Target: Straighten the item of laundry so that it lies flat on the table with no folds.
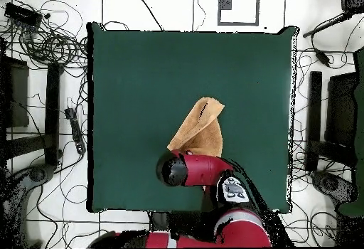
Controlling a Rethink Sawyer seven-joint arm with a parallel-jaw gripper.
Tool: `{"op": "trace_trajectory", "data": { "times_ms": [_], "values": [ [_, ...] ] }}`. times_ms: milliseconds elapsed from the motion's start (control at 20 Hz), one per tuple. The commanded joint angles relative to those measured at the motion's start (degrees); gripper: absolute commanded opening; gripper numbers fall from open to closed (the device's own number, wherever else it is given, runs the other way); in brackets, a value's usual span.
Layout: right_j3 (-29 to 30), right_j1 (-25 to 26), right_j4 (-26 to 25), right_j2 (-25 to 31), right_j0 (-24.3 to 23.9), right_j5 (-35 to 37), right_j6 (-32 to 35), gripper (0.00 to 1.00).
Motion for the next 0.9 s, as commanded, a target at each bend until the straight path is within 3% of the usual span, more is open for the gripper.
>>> {"op": "trace_trajectory", "data": {
  "times_ms": [50,900],
  "values": [
    [-2.8,7.8,2.1,4.6,1.1,5.7,7.2,0.00],
    [-5.1,2.3,7.1,6.7,-0.7,19.5,6.2,0.00]
  ]
}}
